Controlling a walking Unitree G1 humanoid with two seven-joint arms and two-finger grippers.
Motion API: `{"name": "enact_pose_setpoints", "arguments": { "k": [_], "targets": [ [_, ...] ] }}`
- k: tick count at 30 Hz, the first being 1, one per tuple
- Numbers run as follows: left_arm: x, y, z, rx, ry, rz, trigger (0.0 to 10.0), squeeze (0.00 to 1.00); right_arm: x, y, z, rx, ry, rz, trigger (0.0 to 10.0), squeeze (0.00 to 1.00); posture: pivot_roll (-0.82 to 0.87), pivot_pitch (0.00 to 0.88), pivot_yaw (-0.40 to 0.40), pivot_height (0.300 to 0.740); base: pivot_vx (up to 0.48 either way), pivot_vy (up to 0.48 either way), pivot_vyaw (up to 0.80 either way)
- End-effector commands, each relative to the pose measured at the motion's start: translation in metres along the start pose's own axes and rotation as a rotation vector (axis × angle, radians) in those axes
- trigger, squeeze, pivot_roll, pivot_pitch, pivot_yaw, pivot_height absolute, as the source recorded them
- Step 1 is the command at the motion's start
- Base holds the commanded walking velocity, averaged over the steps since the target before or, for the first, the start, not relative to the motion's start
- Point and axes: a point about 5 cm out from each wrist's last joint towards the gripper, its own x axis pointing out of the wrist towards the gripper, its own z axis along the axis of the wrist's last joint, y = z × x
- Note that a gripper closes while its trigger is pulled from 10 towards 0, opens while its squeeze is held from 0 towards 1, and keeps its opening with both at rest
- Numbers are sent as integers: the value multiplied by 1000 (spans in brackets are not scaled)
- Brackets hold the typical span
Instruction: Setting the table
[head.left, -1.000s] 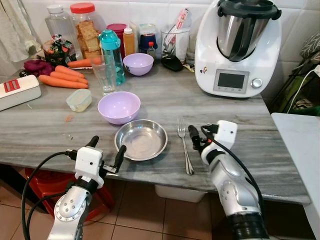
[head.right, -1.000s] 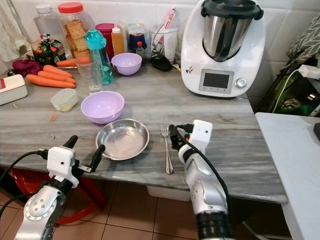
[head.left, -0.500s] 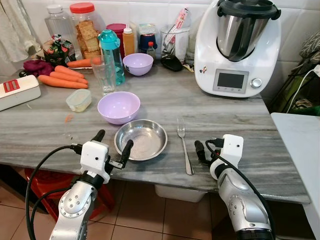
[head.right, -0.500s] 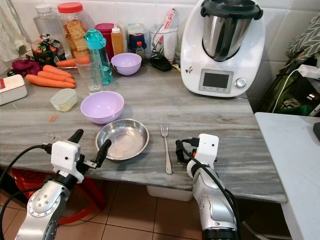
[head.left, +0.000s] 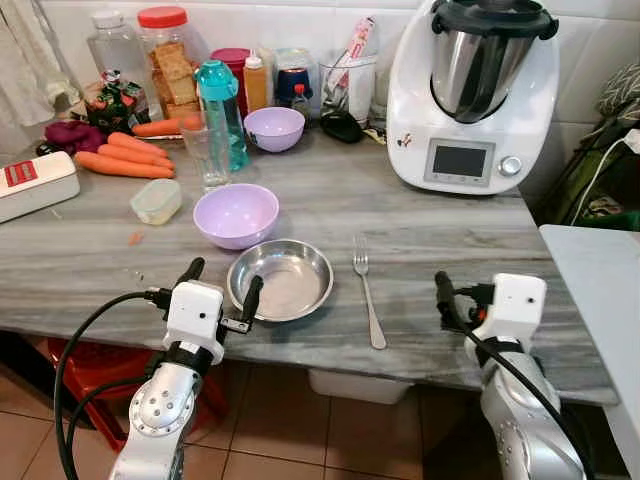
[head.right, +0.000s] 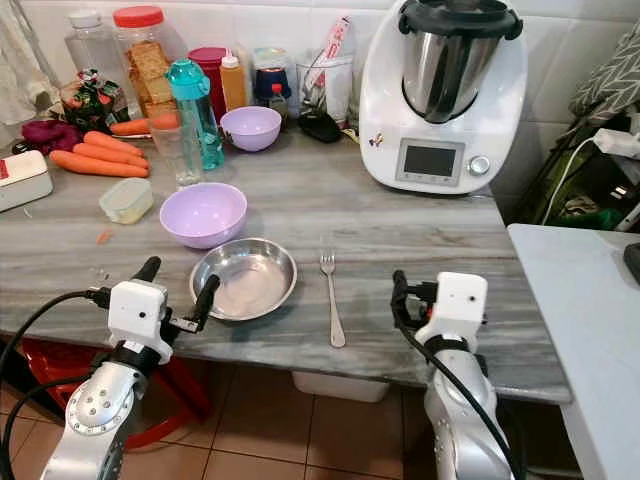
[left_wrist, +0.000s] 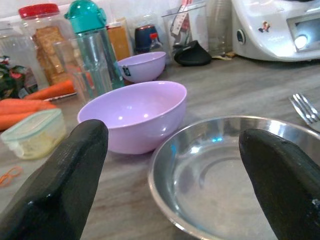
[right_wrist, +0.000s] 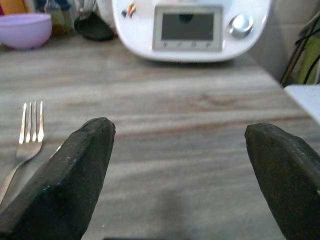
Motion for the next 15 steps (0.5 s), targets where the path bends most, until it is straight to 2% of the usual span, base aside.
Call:
{"name": "enact_pose_setpoints", "arguments": {
  "k": [1,3,5,9,13,15],
  "targets": [
    [3,4,0,30,1,10,10000,0,-2,3,6,-17,-36,10,10000,0,-33,0,11,740,0,0,0],
    [5,7,-2,26,8,32,10000,0,-1,8,2,1,-15,15,10000,0,-26,0,1,740,0,0,-584],
    [9,11,-2,36,4,59,10000,0,1,19,3,3,-28,51,10000,0,-18,0,1,740,0,0,-800],
    [16,14,1,26,2,95,10000,0,3,26,7,7,-36,74,10000,0,5,0,-2,740,0,0,-800],
    [23,9,5,48,-32,81,10000,0,7,26,4,0,-47,109,10000,0,9,0,-3,740,0,0,-683],
    [26,12,4,34,-26,108,10000,0,10,24,3,7,-41,106,10000,0,11,0,-11,740,0,0,0]
  ]
}}
